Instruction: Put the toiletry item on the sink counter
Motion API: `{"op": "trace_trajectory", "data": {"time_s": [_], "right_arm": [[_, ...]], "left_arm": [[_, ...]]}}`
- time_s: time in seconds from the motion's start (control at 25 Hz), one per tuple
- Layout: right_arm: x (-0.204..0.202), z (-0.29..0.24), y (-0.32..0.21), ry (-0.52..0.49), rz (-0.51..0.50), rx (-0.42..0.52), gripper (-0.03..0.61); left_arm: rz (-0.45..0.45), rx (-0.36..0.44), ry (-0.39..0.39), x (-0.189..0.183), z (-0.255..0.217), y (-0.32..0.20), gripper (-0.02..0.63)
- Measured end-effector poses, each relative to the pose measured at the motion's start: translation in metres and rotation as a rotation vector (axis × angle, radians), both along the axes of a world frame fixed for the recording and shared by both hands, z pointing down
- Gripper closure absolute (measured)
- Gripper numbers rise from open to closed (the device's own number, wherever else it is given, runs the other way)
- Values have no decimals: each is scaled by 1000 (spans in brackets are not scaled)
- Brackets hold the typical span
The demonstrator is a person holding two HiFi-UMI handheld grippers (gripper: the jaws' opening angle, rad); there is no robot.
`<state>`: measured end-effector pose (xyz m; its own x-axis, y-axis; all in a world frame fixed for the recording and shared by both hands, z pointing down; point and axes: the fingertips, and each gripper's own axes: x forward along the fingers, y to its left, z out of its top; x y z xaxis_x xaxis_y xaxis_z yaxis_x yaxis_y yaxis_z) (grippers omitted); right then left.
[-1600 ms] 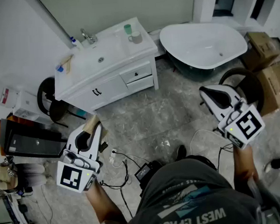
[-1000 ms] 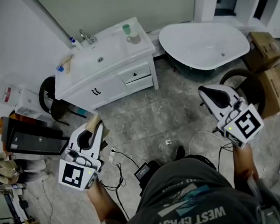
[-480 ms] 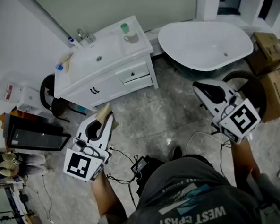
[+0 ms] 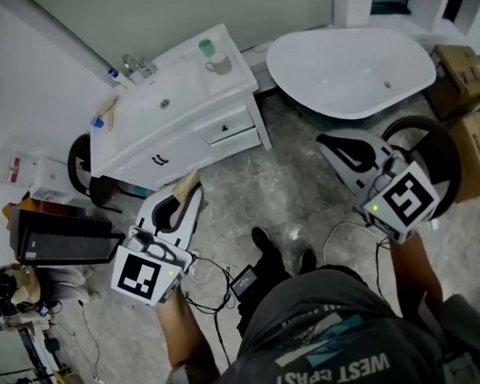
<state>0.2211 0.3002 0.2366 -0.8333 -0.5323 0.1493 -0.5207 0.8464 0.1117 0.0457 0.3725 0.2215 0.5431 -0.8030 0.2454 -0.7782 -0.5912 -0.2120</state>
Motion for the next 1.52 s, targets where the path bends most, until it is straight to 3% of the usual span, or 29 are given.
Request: {"op": "trace_trajectory", "data": {"time_s": [0.36, 0.84, 1.16, 1.52], "right_arm": [[-30, 1, -48, 16, 34, 12, 548], [-101, 7, -120, 38, 101, -8, 548], [-148, 7, -155, 70, 136, -4, 548], [-176, 6, -185, 89, 121, 3, 548]], "left_arm": [[55, 16, 33, -24, 6, -59, 598], [108, 13, 53, -102, 4, -142, 598], [145, 19, 95, -153, 5, -176, 598], [138, 20, 129, -176, 10, -204, 598]]}}
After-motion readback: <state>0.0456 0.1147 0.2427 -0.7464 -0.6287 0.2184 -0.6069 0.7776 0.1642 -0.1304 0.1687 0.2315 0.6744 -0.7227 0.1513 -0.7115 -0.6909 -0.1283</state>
